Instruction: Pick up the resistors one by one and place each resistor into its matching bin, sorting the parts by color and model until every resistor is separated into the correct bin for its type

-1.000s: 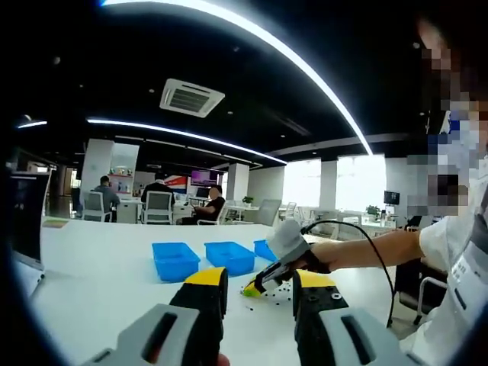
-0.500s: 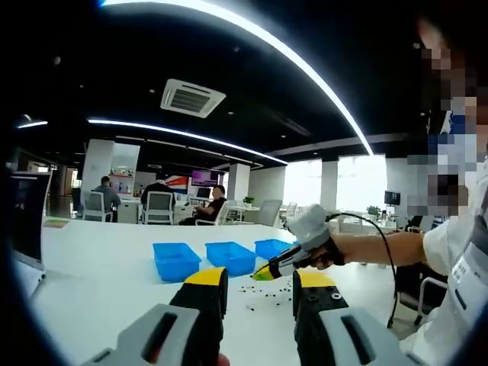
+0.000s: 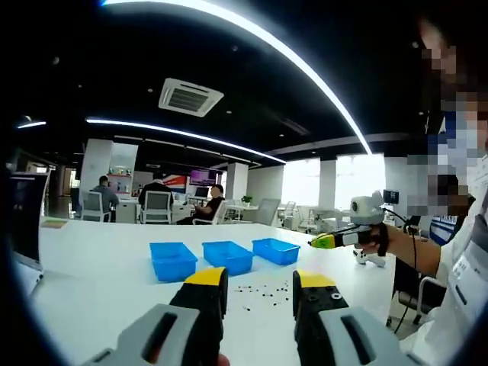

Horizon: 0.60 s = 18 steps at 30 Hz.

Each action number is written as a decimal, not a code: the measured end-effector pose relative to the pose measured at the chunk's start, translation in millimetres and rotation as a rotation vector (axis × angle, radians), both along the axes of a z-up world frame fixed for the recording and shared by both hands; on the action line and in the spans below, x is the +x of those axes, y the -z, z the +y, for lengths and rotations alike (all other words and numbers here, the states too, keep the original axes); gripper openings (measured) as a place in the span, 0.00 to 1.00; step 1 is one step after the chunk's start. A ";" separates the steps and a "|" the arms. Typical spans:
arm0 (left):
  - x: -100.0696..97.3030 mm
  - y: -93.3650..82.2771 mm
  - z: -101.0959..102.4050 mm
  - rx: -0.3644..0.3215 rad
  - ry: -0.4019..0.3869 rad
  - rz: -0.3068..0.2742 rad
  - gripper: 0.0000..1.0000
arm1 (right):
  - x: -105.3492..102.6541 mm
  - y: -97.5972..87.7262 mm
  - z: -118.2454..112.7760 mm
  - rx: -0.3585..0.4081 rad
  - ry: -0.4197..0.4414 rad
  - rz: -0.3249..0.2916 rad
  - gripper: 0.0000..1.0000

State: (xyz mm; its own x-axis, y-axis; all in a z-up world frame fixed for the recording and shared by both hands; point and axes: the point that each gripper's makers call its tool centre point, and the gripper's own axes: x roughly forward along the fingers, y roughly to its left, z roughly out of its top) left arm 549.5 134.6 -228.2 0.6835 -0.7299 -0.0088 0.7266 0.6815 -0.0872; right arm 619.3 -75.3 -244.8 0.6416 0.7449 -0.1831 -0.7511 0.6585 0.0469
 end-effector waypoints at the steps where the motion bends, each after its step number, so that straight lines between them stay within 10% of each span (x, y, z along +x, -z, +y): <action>1: 0.2 0.4 -0.6 0.001 0.001 0.001 0.36 | -5.0 0.0 -5.8 0.002 0.006 -0.008 0.06; 18: 7.2 5.9 12.7 0.016 -0.021 0.014 0.36 | -61.8 -8.8 -56.3 0.092 0.100 -0.129 0.06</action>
State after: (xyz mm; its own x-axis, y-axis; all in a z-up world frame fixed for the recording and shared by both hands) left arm 556.7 147.2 -234.1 0.6985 -0.7150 -0.0306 0.7108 0.6981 -0.0863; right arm 557.5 -131.6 -235.9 0.7271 0.6859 -0.0286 -0.6857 0.7276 0.0174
